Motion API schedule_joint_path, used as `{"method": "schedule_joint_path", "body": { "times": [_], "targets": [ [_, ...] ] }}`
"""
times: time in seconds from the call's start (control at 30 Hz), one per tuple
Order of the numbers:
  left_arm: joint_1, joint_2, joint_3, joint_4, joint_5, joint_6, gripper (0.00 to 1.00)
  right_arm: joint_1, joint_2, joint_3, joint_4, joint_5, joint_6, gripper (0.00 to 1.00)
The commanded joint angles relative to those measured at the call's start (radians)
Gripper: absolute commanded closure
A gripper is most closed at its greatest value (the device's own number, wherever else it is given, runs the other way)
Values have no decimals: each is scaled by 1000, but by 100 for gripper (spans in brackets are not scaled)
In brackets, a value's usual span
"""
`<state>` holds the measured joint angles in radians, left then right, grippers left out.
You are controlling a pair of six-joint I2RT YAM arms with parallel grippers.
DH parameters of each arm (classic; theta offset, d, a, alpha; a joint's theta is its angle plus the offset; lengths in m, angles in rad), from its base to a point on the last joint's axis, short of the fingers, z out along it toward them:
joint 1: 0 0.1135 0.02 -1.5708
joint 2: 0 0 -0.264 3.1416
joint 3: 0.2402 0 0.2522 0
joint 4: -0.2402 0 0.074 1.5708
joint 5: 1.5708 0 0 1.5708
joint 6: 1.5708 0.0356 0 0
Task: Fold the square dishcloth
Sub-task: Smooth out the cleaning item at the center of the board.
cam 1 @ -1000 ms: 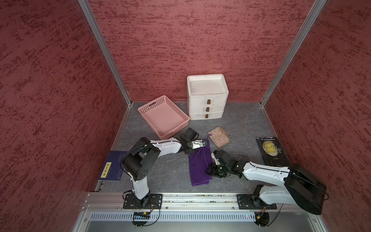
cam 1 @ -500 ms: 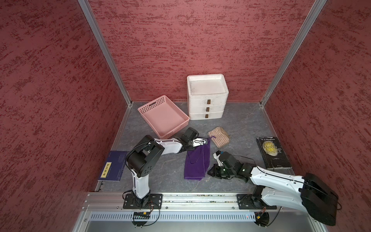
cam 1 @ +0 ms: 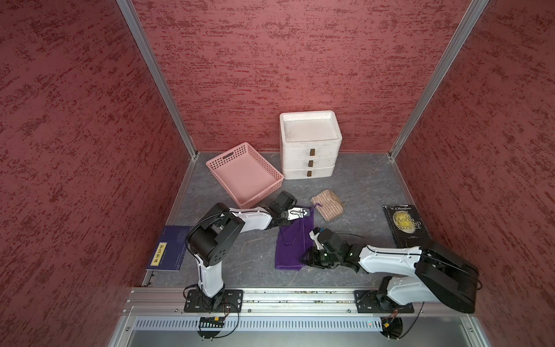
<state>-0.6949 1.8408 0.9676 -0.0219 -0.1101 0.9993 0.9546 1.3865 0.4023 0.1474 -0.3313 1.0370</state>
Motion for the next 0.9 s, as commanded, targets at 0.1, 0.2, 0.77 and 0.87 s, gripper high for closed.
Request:
{"method": "schedule_joint_path", "body": {
  "times": [0.1, 0.2, 0.77, 0.87],
  "targets": [
    [2, 5, -33, -71, 10, -9, 66, 24, -28, -1, -28, 23, 10, 85],
    [1, 10, -32, -62, 1, -4, 66, 29, -74, -10, -66, 40, 17, 92],
    [15, 68, -24, -7, -46, 44, 66, 191, -286, -31, -344, 183, 96, 98],
    [12, 72, -19, -7, -40, 43, 66, 197, -299, -47, -341, 192, 109, 84]
  ]
}}
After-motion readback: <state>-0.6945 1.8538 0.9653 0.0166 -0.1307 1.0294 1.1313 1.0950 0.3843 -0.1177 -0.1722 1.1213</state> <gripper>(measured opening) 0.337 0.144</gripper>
